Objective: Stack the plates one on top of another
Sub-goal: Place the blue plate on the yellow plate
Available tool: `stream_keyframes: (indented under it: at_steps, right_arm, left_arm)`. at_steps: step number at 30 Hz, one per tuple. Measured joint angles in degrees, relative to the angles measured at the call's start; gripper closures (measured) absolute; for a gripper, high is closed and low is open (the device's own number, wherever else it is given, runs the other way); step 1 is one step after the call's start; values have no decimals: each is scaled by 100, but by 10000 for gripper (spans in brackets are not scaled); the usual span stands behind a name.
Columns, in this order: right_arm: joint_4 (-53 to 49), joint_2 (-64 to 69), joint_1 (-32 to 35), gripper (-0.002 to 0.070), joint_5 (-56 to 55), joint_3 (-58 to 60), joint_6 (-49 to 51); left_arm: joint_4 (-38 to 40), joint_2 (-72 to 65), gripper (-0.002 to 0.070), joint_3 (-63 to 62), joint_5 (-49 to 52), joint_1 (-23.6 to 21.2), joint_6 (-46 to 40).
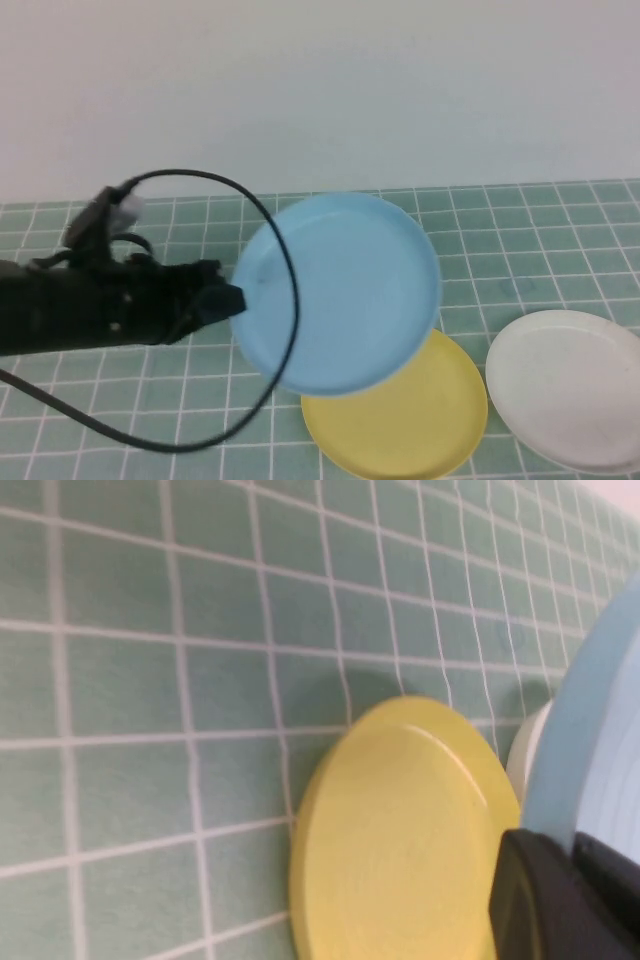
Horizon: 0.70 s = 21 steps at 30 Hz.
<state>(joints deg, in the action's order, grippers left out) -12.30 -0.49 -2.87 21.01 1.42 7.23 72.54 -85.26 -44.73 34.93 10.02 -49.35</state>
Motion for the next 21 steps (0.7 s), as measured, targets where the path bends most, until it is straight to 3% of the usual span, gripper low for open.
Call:
stream_keyframes:
  at_steps: [4,9,21]
  right_arm:
    - [0,0,0,678,0,0,0]
    - [0,0,0,678,0,0,0]
    - [-4,0,0,678,0,0,10]
  left_arm:
    - [-48,0,671,0,-675,793,187]
    - [-74,-275,671,0,-1159,1343,393]
    - [36,-1309,670,0,-1358,1537,369]
